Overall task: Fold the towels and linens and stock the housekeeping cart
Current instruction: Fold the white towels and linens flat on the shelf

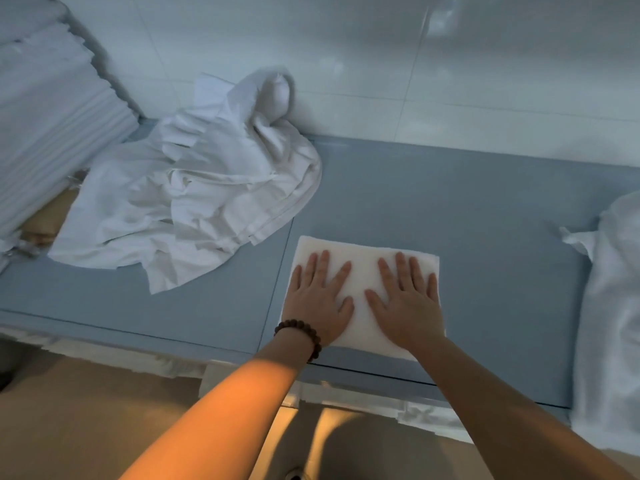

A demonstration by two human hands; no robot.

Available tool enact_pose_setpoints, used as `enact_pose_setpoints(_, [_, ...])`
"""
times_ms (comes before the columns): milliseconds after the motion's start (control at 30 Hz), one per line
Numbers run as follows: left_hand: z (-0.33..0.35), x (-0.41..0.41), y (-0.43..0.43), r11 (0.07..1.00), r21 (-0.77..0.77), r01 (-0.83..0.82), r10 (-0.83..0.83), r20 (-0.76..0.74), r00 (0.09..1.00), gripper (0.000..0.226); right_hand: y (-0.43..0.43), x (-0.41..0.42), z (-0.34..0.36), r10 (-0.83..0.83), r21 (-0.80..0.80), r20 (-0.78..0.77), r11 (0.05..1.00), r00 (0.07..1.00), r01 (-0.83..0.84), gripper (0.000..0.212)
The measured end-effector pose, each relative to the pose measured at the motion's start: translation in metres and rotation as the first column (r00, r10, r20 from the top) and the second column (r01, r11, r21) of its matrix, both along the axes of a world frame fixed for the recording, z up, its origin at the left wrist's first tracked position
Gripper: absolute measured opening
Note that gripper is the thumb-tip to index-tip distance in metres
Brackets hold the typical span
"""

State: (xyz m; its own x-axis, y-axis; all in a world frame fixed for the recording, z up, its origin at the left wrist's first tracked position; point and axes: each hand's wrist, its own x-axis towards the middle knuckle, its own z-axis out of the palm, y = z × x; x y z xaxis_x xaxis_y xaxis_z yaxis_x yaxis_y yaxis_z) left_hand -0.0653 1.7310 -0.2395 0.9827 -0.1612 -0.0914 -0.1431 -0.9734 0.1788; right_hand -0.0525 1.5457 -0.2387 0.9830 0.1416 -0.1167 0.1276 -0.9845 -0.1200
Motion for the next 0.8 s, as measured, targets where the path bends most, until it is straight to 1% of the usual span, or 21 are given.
enact_pose_setpoints(133, [-0.001, -0.011, 0.053, 0.999, 0.052, -0.018, 0.017, 0.019, 1.0, 0.064, 0.051, -0.008, 0.002, 0.03, 0.036, 0.012, 0.999, 0.999, -0.03, 0.07])
enact_pose_setpoints(233, [-0.001, -0.02, 0.096, 0.996, 0.064, -0.062, 0.06, 0.027, 0.998, 0.063, 0.093, -0.012, 0.002, 0.088, 0.051, -0.001, 0.995, 0.996, -0.088, 0.072])
enact_pose_setpoints(333, [0.0, -0.028, 0.134, 0.992, 0.055, -0.11, 0.11, 0.009, 0.994, 0.064, 0.131, -0.014, 0.001, 0.143, 0.06, 0.003, 0.988, 0.99, -0.143, 0.073])
enact_pose_setpoints(433, [0.002, -0.029, 0.163, 0.99, 0.069, -0.125, 0.126, -0.011, 0.992, 0.066, 0.161, -0.016, 0.0, 0.15, 0.063, 0.029, 0.986, 0.988, -0.152, 0.073])
enact_pose_setpoints(567, [0.002, -0.028, 0.183, 0.987, 0.076, -0.139, 0.14, -0.011, 0.99, 0.068, 0.184, -0.012, 0.0, 0.15, 0.047, 0.036, 0.987, 0.988, -0.152, 0.073])
enact_pose_setpoints(667, [0.001, -0.027, 0.19, 0.988, 0.049, -0.147, 0.147, 0.001, 0.989, 0.069, 0.19, -0.009, -0.001, 0.152, 0.048, 0.034, 0.987, 0.988, -0.153, 0.073])
enact_pose_setpoints(800, [0.001, -0.027, 0.19, 0.989, 0.05, -0.138, 0.138, -0.005, 0.99, 0.067, 0.192, -0.009, -0.001, 0.147, 0.054, 0.037, 0.987, 0.988, -0.149, 0.073])
